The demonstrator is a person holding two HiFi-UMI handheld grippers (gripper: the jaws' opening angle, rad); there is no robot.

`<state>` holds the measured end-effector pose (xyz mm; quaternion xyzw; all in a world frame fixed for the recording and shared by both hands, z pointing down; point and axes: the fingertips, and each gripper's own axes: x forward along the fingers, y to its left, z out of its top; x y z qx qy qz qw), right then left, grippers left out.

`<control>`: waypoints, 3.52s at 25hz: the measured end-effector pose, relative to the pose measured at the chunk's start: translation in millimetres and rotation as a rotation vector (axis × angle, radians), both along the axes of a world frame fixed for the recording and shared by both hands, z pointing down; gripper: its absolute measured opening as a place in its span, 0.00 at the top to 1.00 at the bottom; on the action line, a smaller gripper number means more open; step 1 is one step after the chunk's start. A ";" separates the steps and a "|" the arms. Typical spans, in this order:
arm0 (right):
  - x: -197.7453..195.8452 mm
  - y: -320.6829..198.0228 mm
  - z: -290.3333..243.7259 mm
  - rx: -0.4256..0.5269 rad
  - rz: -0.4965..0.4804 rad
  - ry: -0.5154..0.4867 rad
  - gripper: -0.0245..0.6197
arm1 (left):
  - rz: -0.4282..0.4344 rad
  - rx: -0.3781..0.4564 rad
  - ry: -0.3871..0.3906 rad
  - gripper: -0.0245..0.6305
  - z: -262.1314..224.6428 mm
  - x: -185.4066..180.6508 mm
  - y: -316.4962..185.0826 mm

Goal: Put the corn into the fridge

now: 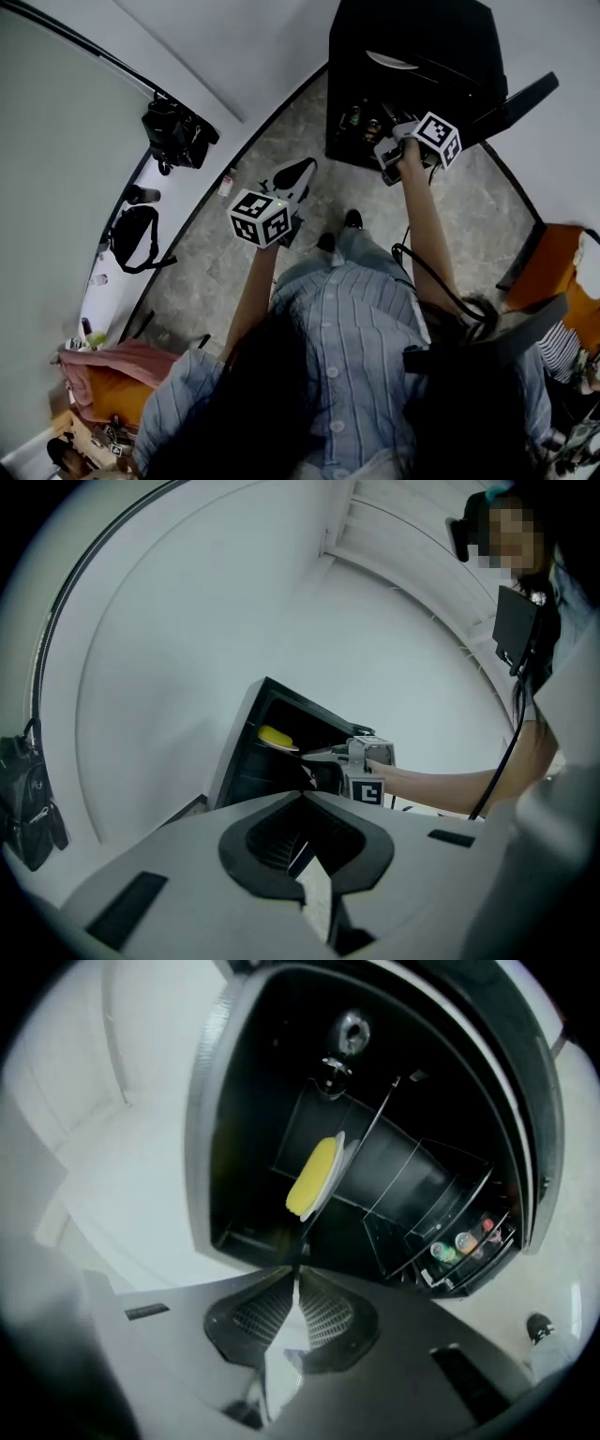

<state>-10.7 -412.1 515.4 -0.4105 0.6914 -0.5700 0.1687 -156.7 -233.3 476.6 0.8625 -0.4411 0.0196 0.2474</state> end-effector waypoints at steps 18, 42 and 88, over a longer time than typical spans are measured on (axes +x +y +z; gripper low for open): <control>-38.4 153.9 -4.1 0.023 -0.136 0.035 0.92 | 0.150 -0.036 0.037 0.95 23.6 19.6 47.7; 5.0 257.7 0.9 -0.002 -0.289 0.065 0.92 | 0.103 -0.048 0.063 0.95 24.5 87.3 105.4; 118.6 467.8 -23.9 0.285 -0.547 0.332 0.92 | -0.032 -0.005 0.025 0.95 1.6 204.5 309.9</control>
